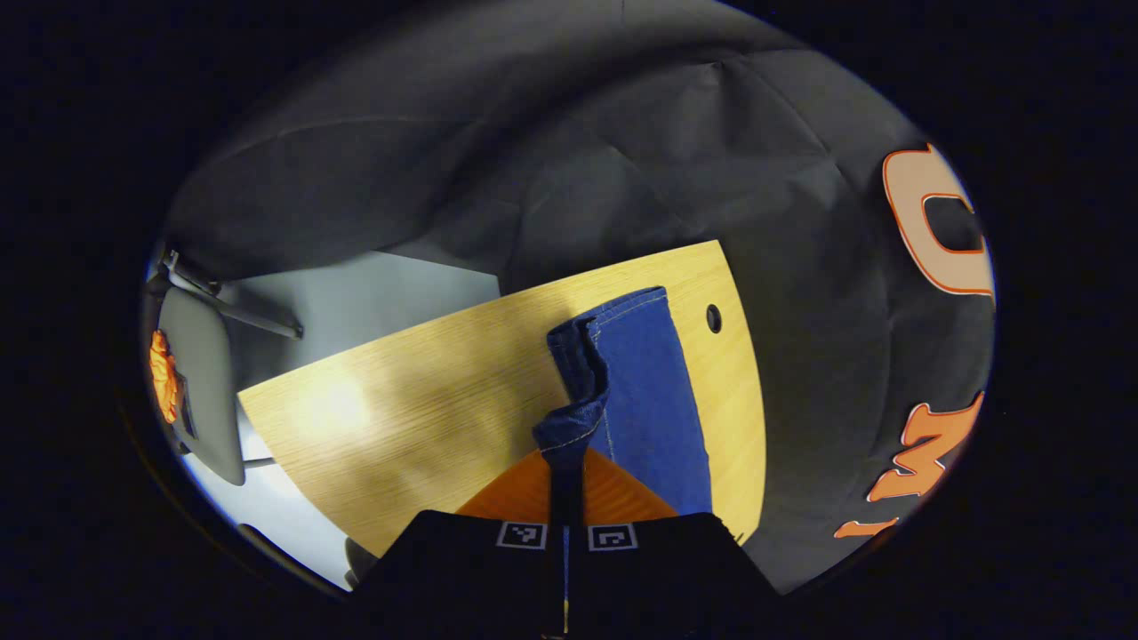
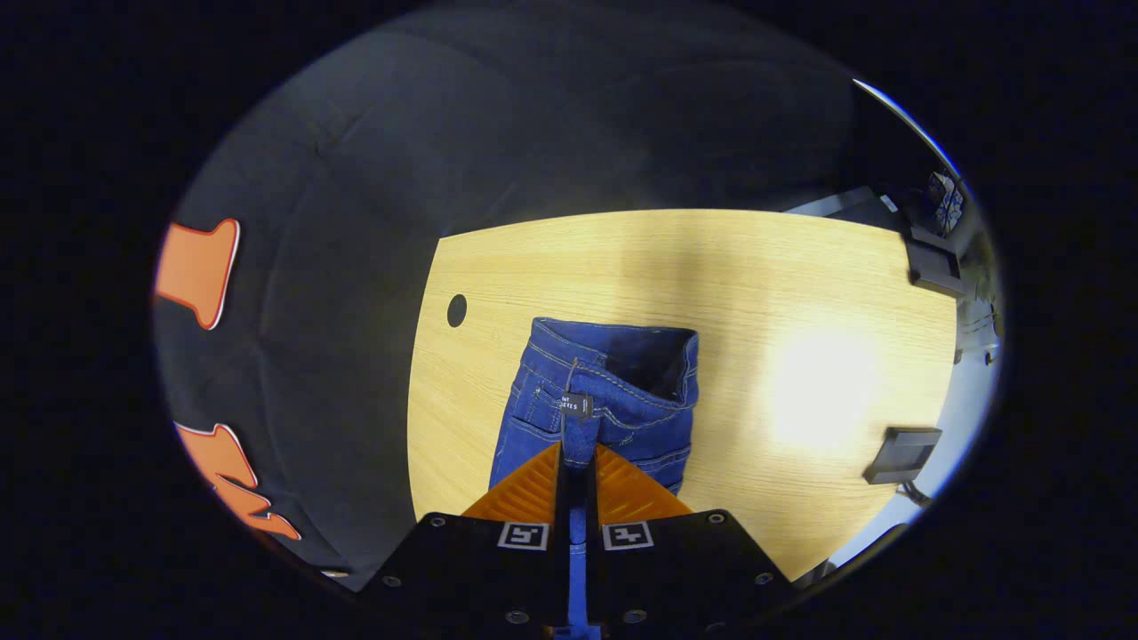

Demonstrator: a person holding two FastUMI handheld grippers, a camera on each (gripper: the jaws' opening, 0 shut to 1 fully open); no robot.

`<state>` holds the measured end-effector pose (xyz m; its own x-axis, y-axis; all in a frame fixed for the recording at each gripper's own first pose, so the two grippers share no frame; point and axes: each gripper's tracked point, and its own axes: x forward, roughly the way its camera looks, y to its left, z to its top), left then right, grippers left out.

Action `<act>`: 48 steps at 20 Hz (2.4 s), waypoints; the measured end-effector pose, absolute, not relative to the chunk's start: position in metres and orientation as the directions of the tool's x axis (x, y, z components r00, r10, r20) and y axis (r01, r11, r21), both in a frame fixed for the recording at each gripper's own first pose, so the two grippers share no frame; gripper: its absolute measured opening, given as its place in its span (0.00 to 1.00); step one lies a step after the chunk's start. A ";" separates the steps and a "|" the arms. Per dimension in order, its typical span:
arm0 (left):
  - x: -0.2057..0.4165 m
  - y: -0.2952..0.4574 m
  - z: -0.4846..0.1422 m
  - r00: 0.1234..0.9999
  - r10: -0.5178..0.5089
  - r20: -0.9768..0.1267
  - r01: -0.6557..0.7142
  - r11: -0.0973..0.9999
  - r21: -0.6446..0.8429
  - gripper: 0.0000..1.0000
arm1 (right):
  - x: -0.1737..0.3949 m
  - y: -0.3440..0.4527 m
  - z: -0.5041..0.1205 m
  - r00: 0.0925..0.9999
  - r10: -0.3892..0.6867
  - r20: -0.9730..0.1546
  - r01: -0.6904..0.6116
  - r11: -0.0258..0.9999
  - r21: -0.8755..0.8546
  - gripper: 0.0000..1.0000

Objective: Grasp the waist and the cuffs of the jeans and fold them to make the two legs overlap; first hold the waist and fold one-third of the jeans toward the cuffs, then hold the cuffs and fold the remaining one-third in the same direction to finish folding.

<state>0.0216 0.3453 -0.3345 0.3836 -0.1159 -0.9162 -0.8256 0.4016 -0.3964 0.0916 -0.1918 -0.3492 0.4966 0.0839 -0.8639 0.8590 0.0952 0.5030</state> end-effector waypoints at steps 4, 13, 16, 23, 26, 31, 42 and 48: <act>0.037 0.340 -0.332 0.307 -0.098 -0.947 -0.885 0.337 -0.322 0.02 | 0.118 -0.189 -0.366 0.484 0.152 -0.862 0.863 0.080 0.499 0.08; 0.135 0.321 -0.369 0.165 -0.157 -0.974 -0.849 0.480 -0.221 0.02 | 0.191 -0.189 -0.385 0.453 0.222 -0.863 0.867 0.113 0.484 0.08; 0.173 0.326 -0.382 0.165 -0.138 -0.977 -0.782 0.586 -0.215 0.02 | 0.212 -0.189 -0.392 0.451 0.231 -0.862 0.863 0.134 0.487 0.08; 0.226 0.314 -0.400 0.250 -0.128 -0.960 -0.689 0.673 -0.269 0.10 | 0.251 -0.191 -0.401 0.469 0.247 -0.848 0.865 0.067 0.498 0.08; 0.254 0.307 -0.373 0.381 -0.114 -0.917 -0.606 0.719 -0.341 0.63 | 0.263 -0.185 -0.377 0.557 0.242 -0.795 0.792 0.133 0.596 0.14; 0.277 0.293 -0.303 0.529 -0.073 -0.846 -0.403 0.855 -0.325 0.86 | 0.249 -0.203 -0.343 0.623 0.154 -0.767 0.715 0.286 0.638 0.77; 0.258 0.218 -0.198 0.719 -0.107 -0.686 -0.070 0.972 -0.224 0.97 | 0.148 -0.214 -0.383 0.441 0.077 -0.894 0.772 0.475 0.422 0.98; 0.240 0.192 -0.127 0.847 -0.043 -0.530 -0.009 0.995 -0.096 0.98 | 0.134 -0.223 -0.414 0.398 0.090 -0.913 0.813 0.425 0.397 0.98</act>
